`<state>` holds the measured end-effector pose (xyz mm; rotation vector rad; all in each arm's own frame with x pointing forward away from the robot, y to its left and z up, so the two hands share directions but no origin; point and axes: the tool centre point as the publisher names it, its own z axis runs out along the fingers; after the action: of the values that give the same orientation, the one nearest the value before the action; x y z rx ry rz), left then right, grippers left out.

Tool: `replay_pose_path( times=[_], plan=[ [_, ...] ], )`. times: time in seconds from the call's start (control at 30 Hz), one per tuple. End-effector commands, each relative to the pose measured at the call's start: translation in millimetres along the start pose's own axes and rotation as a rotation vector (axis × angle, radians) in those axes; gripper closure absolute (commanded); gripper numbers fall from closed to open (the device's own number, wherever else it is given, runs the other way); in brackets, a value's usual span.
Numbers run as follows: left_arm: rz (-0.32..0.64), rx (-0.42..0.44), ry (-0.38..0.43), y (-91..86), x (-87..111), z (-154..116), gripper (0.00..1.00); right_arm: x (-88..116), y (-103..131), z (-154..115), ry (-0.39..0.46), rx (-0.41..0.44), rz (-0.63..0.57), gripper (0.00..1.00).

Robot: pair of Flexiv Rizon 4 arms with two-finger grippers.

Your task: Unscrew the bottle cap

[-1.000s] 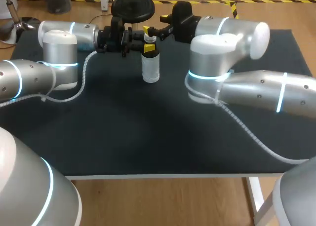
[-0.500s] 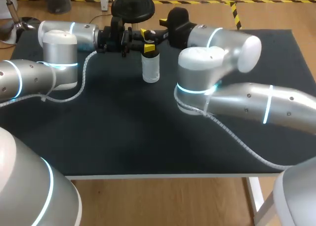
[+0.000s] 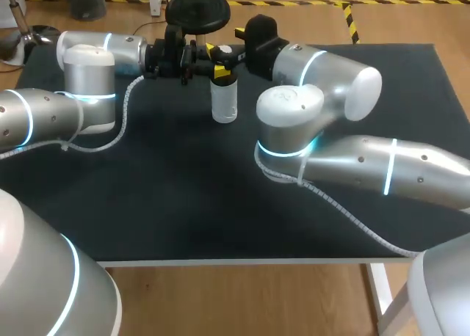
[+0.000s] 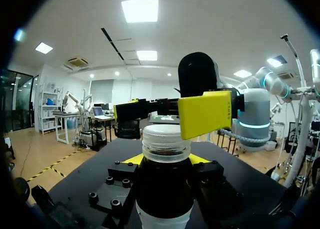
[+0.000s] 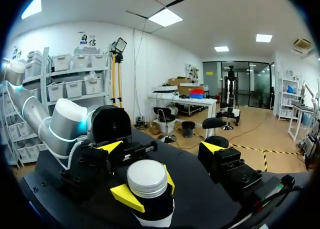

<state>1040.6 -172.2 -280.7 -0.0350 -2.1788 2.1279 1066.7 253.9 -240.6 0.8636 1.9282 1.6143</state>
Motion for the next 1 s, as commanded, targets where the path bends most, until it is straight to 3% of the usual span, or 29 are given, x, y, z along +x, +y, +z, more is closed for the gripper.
replay_pose_path(
  times=[0.03, 0.47, 0.53, 0.63, 0.67, 1.0],
  plan=[
    [0.002, 0.002, -0.001, 0.4, 0.0, 0.3, 1.0, 2.8, -5.8, 2.8, -0.002, -0.039, 0.002, 0.0],
    [0.002, 0.002, -0.001, 0.4, 0.0, 0.3, 1.0, 3.0, -11.7, 3.3, 0.005, -0.039, 0.029, 0.03],
    [0.002, 0.002, -0.001, 0.4, 0.0, 0.3, 1.0, 2.8, -12.2, 3.3, 0.007, -0.04, 0.034, 0.52],
    [0.002, 0.002, -0.001, 0.4, 0.0, 0.3, 1.0, 2.5, -12.5, 3.4, 0.01, -0.041, 0.038, 0.83],
    [0.002, 0.002, -0.001, 0.4, 0.0, 0.3, 1.0, 2.2, -12.8, 3.6, 0.012, -0.041, 0.04, 1.0],
    [0.002, 0.002, -0.001, 0.4, 0.0, 0.3, 1.0, 1.0, -15.4, 5.0, 0.074, -0.053, 0.061, 1.0]
  ],
)
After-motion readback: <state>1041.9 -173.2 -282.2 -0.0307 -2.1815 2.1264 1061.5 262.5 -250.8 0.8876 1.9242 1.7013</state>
